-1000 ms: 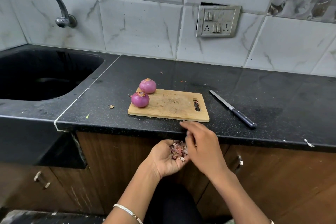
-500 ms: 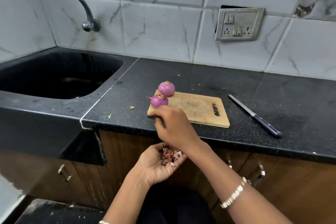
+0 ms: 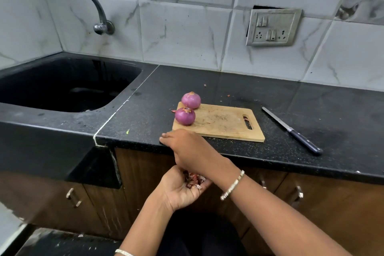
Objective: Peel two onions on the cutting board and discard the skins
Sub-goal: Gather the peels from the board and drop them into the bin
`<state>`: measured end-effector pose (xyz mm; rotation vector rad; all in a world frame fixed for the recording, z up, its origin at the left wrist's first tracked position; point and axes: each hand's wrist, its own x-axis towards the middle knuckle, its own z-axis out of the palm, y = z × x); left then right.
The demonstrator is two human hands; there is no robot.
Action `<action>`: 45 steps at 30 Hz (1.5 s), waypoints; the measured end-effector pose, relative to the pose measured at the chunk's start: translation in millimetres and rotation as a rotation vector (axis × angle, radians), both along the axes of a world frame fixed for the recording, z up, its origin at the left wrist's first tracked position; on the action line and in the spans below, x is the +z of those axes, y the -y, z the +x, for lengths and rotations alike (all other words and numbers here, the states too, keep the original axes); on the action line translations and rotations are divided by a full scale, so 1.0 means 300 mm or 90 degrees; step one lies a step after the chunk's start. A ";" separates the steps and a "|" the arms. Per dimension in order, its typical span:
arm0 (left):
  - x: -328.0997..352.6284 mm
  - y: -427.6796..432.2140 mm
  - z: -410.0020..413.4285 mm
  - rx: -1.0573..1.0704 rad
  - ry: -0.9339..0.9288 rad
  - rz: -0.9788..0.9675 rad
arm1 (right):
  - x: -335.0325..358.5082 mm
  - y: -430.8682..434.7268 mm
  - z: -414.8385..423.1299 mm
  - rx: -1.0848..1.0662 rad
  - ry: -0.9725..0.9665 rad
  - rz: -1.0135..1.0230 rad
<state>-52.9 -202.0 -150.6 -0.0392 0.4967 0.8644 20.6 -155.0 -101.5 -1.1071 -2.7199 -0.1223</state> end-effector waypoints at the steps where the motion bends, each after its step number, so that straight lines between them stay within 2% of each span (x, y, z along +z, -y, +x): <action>1: -0.001 -0.006 0.011 0.001 -0.010 -0.008 | -0.006 0.027 0.034 0.009 -0.011 -0.001; 7: 0.003 -0.028 0.084 -0.052 -0.016 -0.001 | -0.022 0.097 0.298 -0.069 -0.055 -0.023; 10: 0.001 -0.031 0.117 -0.080 -0.020 -0.008 | -0.051 0.146 0.390 -0.139 -0.086 0.051; 16: 0.005 -0.032 0.188 -0.099 -0.012 0.010 | -0.118 0.297 0.416 -0.140 -0.251 0.103; 20: -0.002 -0.042 0.205 -0.112 -0.003 -0.006 | -0.074 0.260 0.463 -0.263 -0.438 0.105; 22: 0.001 -0.040 0.207 -0.137 0.004 -0.017 | -0.016 0.213 0.493 -0.325 -0.471 0.133; 24: 0.002 -0.039 0.207 -0.144 0.016 -0.034 | 0.035 0.146 0.533 -0.398 -0.470 0.116; 26: 0.004 -0.036 0.208 -0.134 0.033 -0.052 | 0.072 0.086 0.568 -0.484 -0.410 0.024; 29: 0.005 -0.033 0.214 -0.128 0.044 -0.061 | 0.081 0.056 0.565 -0.525 -0.305 -0.133; 33: 0.007 -0.031 0.223 -0.126 0.022 -0.052 | 0.041 0.068 0.509 -0.512 -0.251 -0.133; 36: 0.007 -0.020 0.226 -0.127 0.012 -0.048 | 0.020 0.077 0.528 -0.524 -0.350 -0.060; 40: 0.002 0.021 0.255 -0.141 -0.004 -0.014 | -0.026 0.224 0.546 -0.465 -0.599 0.081; 43: -0.005 0.060 0.315 -0.149 -0.048 0.017 | -0.123 0.388 0.525 -0.486 -0.739 0.045; 45: -0.009 0.095 0.376 -0.156 -0.079 0.032 | -0.194 0.459 0.523 -0.561 -0.868 -0.034</action>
